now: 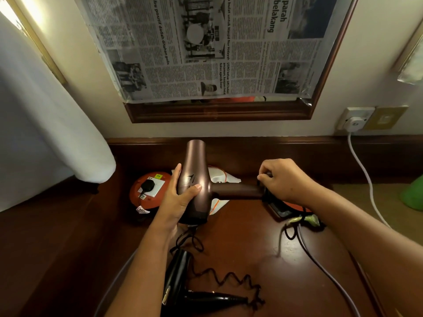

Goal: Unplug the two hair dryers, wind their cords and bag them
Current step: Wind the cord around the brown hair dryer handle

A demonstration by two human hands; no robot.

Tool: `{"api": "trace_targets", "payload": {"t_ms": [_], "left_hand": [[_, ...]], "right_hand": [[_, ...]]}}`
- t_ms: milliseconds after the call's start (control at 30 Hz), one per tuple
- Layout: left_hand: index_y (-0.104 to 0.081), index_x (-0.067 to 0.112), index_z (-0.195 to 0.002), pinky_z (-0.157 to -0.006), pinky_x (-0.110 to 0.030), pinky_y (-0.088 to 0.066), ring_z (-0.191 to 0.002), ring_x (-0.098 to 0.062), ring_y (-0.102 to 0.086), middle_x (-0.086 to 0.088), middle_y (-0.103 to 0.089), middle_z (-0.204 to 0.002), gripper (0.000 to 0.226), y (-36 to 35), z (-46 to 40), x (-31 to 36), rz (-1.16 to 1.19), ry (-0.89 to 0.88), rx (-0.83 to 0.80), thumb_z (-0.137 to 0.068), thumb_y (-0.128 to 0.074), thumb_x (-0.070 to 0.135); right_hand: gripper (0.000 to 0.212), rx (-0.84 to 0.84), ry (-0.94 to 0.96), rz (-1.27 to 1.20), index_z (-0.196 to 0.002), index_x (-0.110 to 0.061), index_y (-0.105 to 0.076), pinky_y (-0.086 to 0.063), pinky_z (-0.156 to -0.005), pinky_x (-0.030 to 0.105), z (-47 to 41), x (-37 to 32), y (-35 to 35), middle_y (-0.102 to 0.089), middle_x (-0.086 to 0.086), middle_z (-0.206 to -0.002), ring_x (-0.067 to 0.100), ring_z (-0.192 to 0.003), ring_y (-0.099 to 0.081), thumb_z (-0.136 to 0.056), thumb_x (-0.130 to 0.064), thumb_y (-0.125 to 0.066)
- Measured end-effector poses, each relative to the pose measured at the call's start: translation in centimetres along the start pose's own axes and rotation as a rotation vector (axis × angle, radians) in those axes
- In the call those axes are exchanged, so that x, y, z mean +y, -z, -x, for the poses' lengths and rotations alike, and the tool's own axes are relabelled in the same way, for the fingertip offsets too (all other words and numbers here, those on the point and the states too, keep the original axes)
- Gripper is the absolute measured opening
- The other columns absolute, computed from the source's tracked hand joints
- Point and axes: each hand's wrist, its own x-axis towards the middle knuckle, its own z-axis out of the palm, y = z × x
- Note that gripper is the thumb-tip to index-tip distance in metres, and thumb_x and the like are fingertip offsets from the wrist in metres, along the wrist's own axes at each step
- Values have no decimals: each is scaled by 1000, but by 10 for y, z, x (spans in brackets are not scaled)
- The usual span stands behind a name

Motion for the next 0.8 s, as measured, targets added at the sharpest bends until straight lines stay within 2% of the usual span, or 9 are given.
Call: {"api": "trace_targets", "payload": {"t_ms": [67,200,300,367,467,567,667,733,800], "left_hand": [[-29,43,-145,-82,-25,-53,-106,-11,-61,17,-54,-119,80,-3,1,3,-1,-7,12,-80,-72,27],[-35,38,-144,-72,-19,-54,-99,-9,-64,11,-57,-119,73,-7,0,6,24,-36,87,-83,-71,20],[-38,37,-143,-63,-15,-54,-89,-6,-65,15,-58,-111,70,-10,2,5,70,-54,169,-83,-70,16],[-39,36,-142,-63,-15,-54,-88,-6,-66,14,-59,-112,70,-13,3,5,83,-70,195,-83,-70,15],[-42,35,-140,-64,-16,-54,-84,-5,-67,15,-60,-107,68,-14,4,5,97,-81,233,-83,-70,12],[-40,33,-144,-73,-23,-55,-90,-11,-65,14,-59,-106,72,-15,5,6,96,-87,263,-82,-70,10],[-40,31,-144,-66,-17,-56,-84,-8,-64,15,-55,-101,72,-17,6,8,70,-106,294,-82,-70,10],[-40,30,-144,-64,-14,-55,-83,-7,-63,15,-55,-101,72,-19,7,10,70,-115,304,-82,-70,9],[-40,29,-145,-63,-13,-54,-85,-7,-64,15,-56,-103,73,-21,9,10,82,-127,315,-82,-71,9]], "right_hand": [[13,25,-22,-47,-81,-19,-61,-41,-53,20,5,-2,-1,-61,-3,-78,10,-67,-57,-93,-21,-55],[11,66,-50,-135,-86,-17,-63,-33,-45,11,21,-3,-2,-60,-6,-72,5,-55,-52,-94,-19,-55],[13,144,-78,-186,-89,-18,-64,-34,-44,11,33,-5,-6,-59,-7,-71,5,-56,-51,-95,-16,-52],[17,158,-85,-232,-95,-19,-65,-37,-44,11,40,-6,-13,-58,-9,-71,5,-57,-52,-94,-11,-50],[20,156,-97,-329,-95,-22,-64,-40,-48,15,52,-7,-23,-59,-7,-68,8,-57,-54,-92,-7,-51],[20,222,-181,-520,-96,-22,-61,-49,-53,19,59,-8,-34,-65,-1,-69,9,-57,-61,-94,-5,-49],[16,228,-284,-803,-95,-13,-59,-56,-56,26,61,-9,-41,-68,6,-75,14,-57,-66,-94,0,-49],[11,220,-310,-875,-90,-12,-60,-58,-58,33,63,-8,-43,-68,9,-74,19,-58,-67,-94,-4,-53],[15,203,-316,-836,-83,-11,-62,-57,-57,34,67,-6,-47,-68,8,-67,22,-55,-67,-95,-17,-56]]}}
